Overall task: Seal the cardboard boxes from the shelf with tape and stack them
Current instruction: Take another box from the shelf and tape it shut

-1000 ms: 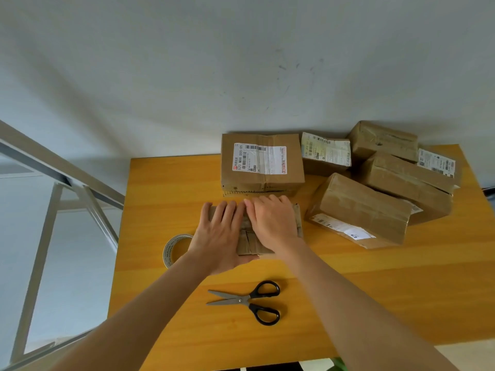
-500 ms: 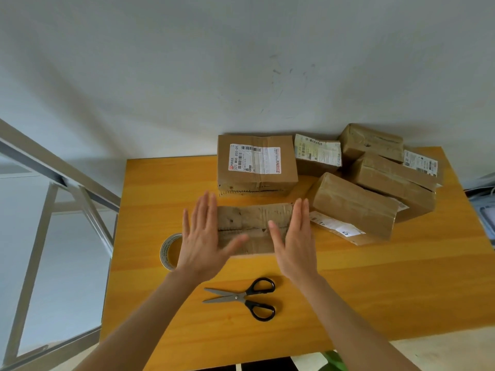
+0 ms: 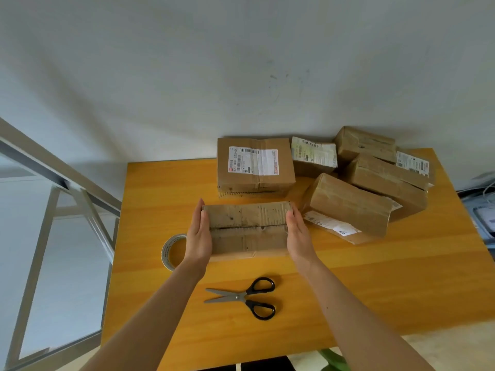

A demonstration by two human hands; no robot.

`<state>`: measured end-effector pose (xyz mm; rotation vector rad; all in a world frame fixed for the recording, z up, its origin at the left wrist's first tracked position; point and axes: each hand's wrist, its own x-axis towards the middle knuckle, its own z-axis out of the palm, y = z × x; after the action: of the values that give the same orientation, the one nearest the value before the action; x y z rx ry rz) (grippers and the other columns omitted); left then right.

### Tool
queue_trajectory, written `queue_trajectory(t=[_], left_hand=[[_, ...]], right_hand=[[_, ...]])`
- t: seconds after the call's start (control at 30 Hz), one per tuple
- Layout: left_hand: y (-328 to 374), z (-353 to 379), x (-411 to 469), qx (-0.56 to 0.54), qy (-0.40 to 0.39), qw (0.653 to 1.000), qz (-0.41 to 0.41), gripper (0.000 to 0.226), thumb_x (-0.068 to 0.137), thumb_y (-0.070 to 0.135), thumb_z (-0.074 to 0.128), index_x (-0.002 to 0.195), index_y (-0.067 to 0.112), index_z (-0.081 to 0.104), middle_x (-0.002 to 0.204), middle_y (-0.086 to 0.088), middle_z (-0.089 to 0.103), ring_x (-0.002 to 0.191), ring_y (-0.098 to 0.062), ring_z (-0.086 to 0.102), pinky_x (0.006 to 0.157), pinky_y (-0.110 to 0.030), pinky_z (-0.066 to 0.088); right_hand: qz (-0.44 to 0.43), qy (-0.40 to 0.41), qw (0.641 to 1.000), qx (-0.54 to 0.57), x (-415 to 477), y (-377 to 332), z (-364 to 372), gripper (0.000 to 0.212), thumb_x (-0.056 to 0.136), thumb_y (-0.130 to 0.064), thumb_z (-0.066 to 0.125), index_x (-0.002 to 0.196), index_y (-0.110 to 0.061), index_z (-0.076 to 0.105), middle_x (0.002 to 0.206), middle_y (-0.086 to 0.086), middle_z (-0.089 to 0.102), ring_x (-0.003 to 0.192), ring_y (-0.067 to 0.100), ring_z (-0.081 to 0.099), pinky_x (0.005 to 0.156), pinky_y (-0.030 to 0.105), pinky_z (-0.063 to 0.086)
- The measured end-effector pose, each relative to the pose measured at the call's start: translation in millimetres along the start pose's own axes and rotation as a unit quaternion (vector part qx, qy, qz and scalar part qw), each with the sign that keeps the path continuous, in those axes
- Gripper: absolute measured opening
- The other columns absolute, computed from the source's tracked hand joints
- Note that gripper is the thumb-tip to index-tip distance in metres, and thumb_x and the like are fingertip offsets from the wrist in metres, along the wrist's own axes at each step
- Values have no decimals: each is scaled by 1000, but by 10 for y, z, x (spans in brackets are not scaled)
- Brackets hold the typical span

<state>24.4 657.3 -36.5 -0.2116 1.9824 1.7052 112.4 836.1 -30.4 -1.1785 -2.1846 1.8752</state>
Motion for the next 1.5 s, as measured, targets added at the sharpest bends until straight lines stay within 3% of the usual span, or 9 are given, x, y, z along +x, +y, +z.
queue_trajectory(t=[0.4, 0.5, 0.6, 0.67, 0.77, 0.87, 1.23, 1.4, 1.5], left_hand=[[-6, -41, 5, -47, -37, 995, -79, 59, 87, 74, 30, 140, 49, 36, 144, 2, 44, 128, -23, 44, 111, -50, 33], [2, -29, -36, -57, -73, 992, -84, 64, 87, 71, 38, 145, 50, 24, 148, 8, 36, 128, -20, 41, 110, -46, 33], [10, 41, -92, 54, -9, 999, 0, 78, 88, 58, 53, 151, 40, 10, 156, 9, 21, 140, -17, 26, 112, -41, 29], [-1, 34, -143, 237, 60, 957, 156, 67, 98, 43, 46, 153, 25, 13, 160, 3, 10, 147, -15, 6, 119, -41, 15], [-121, -53, -243, 450, 7, 789, 417, 51, 103, 32, 31, 149, 11, 27, 157, -5, 19, 147, -21, 11, 120, -42, 12], [-285, -151, -297, 552, -56, 671, 492, 54, 102, 37, 26, 146, 7, 32, 155, -6, 26, 144, -22, 21, 116, -44, 21], [-237, -346, -124, 603, -83, 592, 529, 50, 101, 32, 31, 141, 5, 43, 148, -9, 40, 138, -24, 35, 113, -41, 26], [-214, -367, -110, 596, -90, 599, 528, 50, 100, 33, 33, 140, 6, 44, 147, -8, 41, 137, -23, 37, 113, -40, 26], [-255, -346, -172, 593, -63, 640, 485, 52, 101, 36, 32, 142, 5, 41, 150, -9, 37, 139, -24, 33, 113, -40, 27]], right_hand=[[123, -3, 991, 52, 84, -105, -82, 57, 103, -52, 25, 152, -25, 31, 157, -2, 31, 144, 19, 28, 120, 39, 19], [23, 34, 994, -100, 61, -133, -73, 59, 104, -48, 21, 156, -21, 14, 162, -1, 16, 148, 19, 16, 118, 35, 13], [-158, 92, 901, -394, -49, -94, 9, 64, 102, -49, 13, 156, -16, 3, 164, 1, 0, 150, 19, 2, 122, 38, 5], [-297, 31, 825, -480, -172, -33, 130, 64, 103, -50, 12, 156, -15, 5, 164, 2, -1, 150, 17, -2, 122, 37, 0], [-393, -44, 749, -532, -319, 146, 239, 63, 104, -50, 23, 155, -13, 17, 162, 1, 10, 150, 15, 6, 122, 39, 9], [-399, -44, 716, -572, -354, 224, 258, 62, 103, -50, 29, 151, -11, 30, 159, 2, 22, 148, 16, 18, 121, 41, 20], [-404, -77, 720, -560, -293, 225, -4, 55, 104, -39, 32, 152, -11, 29, 159, 3, 25, 148, 14, 20, 120, 35, 21], [-384, -60, 743, -545, -268, 228, -152, 55, 103, -38, 31, 152, -11, 29, 159, 3, 24, 147, 15, 20, 120, 35, 23], [-367, -33, 749, -550, -276, 264, -276, 57, 103, -40, 31, 151, -9, 29, 159, 6, 25, 147, 17, 21, 119, 37, 27]])
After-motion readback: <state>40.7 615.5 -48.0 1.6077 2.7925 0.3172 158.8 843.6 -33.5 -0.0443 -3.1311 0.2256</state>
